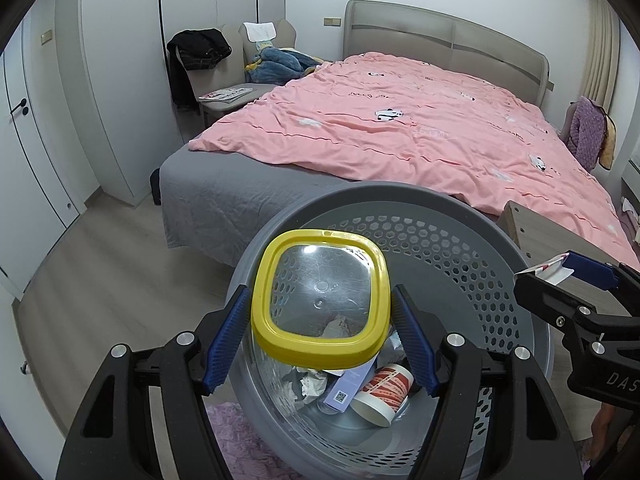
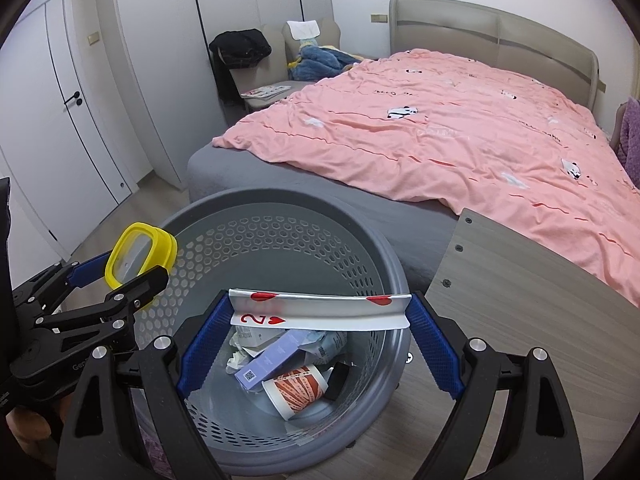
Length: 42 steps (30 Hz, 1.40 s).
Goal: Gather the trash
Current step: 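Open both grippers to drop the lid and card into the basket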
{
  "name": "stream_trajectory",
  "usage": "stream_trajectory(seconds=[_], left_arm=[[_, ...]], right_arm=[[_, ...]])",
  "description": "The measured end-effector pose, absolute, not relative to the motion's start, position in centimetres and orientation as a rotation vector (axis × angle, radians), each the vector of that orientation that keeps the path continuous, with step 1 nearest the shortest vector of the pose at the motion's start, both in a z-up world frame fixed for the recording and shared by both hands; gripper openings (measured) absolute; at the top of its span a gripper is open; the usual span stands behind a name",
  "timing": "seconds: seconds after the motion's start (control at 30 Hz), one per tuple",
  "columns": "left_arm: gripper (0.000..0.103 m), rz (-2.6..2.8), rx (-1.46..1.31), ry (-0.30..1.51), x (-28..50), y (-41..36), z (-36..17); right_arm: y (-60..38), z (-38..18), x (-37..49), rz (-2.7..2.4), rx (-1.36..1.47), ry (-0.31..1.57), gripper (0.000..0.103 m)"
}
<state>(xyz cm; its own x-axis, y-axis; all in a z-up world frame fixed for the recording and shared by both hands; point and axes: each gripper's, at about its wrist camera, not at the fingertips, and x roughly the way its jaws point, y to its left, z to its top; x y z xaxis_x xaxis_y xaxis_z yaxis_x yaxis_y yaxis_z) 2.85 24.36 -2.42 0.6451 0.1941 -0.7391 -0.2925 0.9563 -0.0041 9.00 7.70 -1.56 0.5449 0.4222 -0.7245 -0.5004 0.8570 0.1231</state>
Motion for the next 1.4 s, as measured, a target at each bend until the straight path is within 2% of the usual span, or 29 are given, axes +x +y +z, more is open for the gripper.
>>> stream_trajectory(seconds=[0.07, 0.2, 0.3, 0.53, 1.4], left_arm=[[0.068, 0.281, -0.128, 0.82, 2.7, 24.4, -2.3], [0.069, 0.284, -0.13, 0.816, 2.6, 24.6, -2.1], [0.074, 0.292, -0.13, 0.815, 2.4, 24.6, -2.0], [0.077, 0.294, -0.126, 0.814, 2.2, 24.5, -1.8], [0.078, 0.295, -0.125, 0.812, 2.2, 24.5, -1.7]], right_arm=[[7.7, -1.5, 9.0, 0.551, -0.1, 0.829, 0.086], [7.2, -1.2, 8.9, 0.549, -0.083, 0.812, 0.096], [7.1, -1.1, 8.9, 0.543, -0.079, 0.809, 0.096], [6.8, -1.0, 9.0, 0.538, -0.065, 0.813, 0.096], [6.1, -0.8, 8.7, 0.537, -0.053, 0.804, 0.096]])
